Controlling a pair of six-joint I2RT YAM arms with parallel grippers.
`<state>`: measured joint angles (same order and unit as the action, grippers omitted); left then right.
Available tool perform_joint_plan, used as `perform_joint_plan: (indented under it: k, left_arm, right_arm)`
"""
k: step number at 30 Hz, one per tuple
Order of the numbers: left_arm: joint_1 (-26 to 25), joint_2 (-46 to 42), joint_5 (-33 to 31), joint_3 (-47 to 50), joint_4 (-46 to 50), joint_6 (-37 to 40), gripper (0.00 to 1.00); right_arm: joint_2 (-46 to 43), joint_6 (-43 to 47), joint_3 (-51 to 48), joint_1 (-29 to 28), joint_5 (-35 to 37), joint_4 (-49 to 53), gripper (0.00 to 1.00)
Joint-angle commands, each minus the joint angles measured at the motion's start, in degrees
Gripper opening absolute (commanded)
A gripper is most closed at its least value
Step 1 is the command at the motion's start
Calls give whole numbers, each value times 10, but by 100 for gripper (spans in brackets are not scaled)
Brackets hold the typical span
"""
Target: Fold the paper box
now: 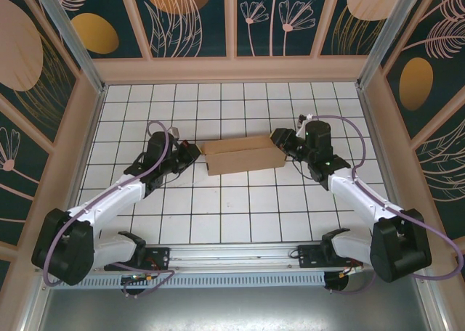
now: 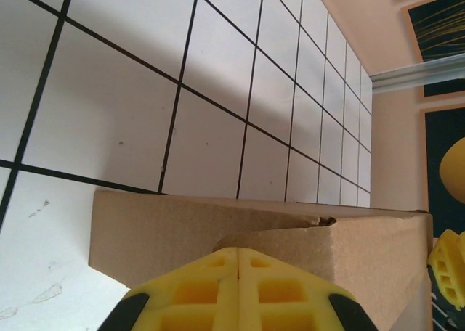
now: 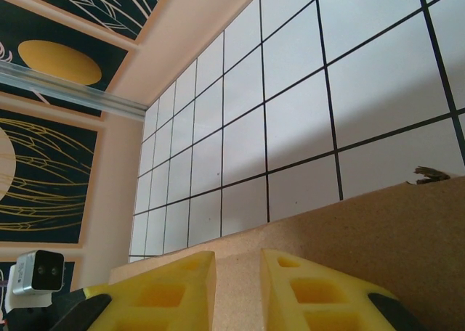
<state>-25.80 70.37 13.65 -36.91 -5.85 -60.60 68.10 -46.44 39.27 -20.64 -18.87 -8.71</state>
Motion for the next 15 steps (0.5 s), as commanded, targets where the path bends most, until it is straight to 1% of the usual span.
perform_joint_plan:
  k: [1,6,8,9,10,13,14,15]
  left_arm:
    - [-2,22,28,25,-52,-38,0]
    - [-13,39,33,41,-91,-59,0]
    - [-14,30,22,38,-78,-51,0]
    - [-14,20,6,32,-57,-40,0]
    - [-13,4,-25,23,-22,-23,0]
    - [-12,-57,-149,-5,76,22,0]
    - [-12,-77,-186,-16,99,37,0]
    - [-11,-90,-211,-26,114,47,0]
  right_arm:
    - [28,-3,-32,-17,4,83,24]
    - [31,-5,-30,-25,4,81,24]
    - [32,-6,-29,-27,9,84,24]
    - [31,-5,-29,-27,13,87,24]
    - [29,-5,-28,-28,19,91,24]
    - [19,-9,-30,-27,38,96,24]
    - [16,-11,-32,-27,42,95,24]
    - [14,-11,-33,-27,44,96,24]
